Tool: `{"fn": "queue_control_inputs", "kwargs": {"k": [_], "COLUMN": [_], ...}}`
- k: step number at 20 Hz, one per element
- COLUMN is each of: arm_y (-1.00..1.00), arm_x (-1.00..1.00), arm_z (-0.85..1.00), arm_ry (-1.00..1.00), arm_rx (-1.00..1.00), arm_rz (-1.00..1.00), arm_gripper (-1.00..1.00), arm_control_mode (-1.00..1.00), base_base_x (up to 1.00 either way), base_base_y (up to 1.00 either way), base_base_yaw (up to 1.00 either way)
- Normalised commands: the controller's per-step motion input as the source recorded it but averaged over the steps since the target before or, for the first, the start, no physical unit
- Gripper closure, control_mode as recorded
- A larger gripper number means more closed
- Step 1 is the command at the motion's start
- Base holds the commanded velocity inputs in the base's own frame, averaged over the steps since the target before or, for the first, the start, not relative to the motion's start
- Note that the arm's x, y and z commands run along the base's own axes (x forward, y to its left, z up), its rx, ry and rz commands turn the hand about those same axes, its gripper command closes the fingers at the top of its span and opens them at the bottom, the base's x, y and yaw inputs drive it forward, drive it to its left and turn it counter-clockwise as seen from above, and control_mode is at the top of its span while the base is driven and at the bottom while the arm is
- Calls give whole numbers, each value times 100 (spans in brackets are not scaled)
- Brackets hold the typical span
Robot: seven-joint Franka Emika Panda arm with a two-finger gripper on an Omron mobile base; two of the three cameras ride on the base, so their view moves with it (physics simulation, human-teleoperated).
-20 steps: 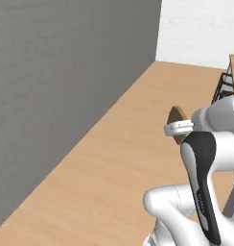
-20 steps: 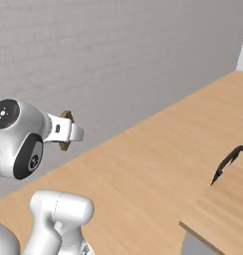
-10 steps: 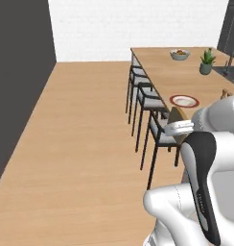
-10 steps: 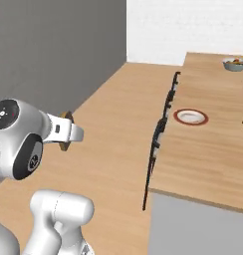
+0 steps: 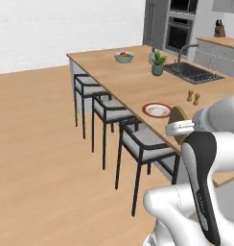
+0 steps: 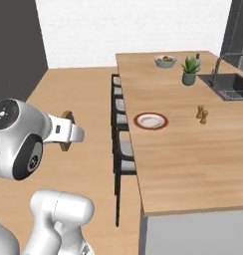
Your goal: Start the toaster. Once the lever pops up, take the bread to the plate on the dining counter.
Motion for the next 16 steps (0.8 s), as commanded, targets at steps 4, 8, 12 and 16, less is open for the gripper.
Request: {"fn": "queue_control_inputs", "kwargs": {"k": [4, 8, 12, 16], "arm_y": [0, 0, 0, 0], "arm_x": [0, 0, 0, 0], "arm_z": [0, 0, 0, 0], "arm_ry": [0, 0, 0, 0], "arm_rx": [0, 0, 0, 0], "arm_rz": [0, 0, 0, 0], "arm_gripper": [100, 100, 100, 100], "arm_control_mode": [100, 100, 100, 100], "base_base_x": [61, 45, 13, 0], "base_base_y": [79, 86, 81, 79], "base_base_yaw": [-63, -65, -68, -67]}}
